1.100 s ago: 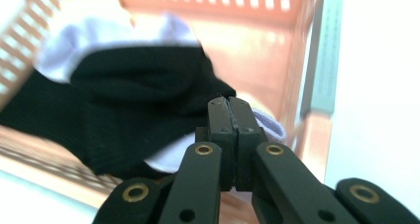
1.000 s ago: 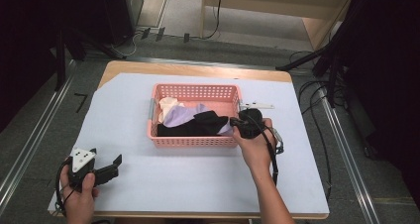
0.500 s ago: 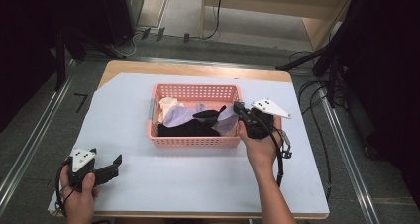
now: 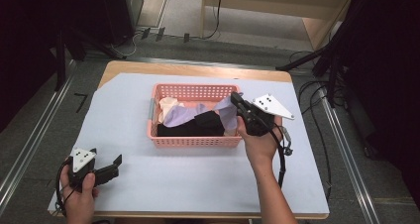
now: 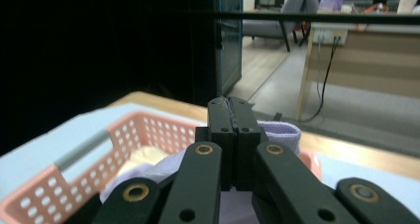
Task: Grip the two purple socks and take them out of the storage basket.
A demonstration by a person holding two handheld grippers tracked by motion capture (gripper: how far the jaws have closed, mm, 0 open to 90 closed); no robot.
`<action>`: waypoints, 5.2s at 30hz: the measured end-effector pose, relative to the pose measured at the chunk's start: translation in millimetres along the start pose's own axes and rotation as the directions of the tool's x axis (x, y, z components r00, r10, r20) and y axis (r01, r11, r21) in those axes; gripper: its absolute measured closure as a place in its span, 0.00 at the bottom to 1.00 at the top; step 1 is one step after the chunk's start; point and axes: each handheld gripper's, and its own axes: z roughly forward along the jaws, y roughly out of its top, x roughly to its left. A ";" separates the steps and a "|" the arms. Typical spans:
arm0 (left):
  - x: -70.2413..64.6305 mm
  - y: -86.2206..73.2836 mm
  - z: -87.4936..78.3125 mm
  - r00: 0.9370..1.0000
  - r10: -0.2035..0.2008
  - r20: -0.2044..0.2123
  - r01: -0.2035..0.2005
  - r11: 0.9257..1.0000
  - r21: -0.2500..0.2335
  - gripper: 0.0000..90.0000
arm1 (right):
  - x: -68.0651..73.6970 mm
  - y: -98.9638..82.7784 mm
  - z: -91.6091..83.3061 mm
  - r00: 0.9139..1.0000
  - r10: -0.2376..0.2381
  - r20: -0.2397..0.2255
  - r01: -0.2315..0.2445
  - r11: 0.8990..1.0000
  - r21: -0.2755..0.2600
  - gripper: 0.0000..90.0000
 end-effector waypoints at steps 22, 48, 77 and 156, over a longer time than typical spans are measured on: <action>-0.3 0.0 0.3 1.000 -0.002 0.000 0.002 1.000 0.001 0.16 | 8.2 -34.6 45.4 0.998 0.069 0.004 -0.068 0.959 0.274 0.94; 0.0 0.1 0.4 1.000 -0.004 0.005 0.004 1.000 0.003 0.16 | 9.2 -62.2 70.5 0.983 0.136 0.124 -0.183 0.811 0.556 0.96; -0.4 0.2 0.5 1.000 -0.001 0.002 0.001 1.000 0.006 0.16 | 4.6 -20.1 30.3 0.999 0.000 0.036 -0.001 1.000 0.028 0.99; -0.4 0.2 0.1 1.000 0.001 -0.007 -0.001 1.000 0.003 0.16 | 29.9 -37.1 86.4 0.999 0.042 0.026 -0.047 0.966 0.255 0.63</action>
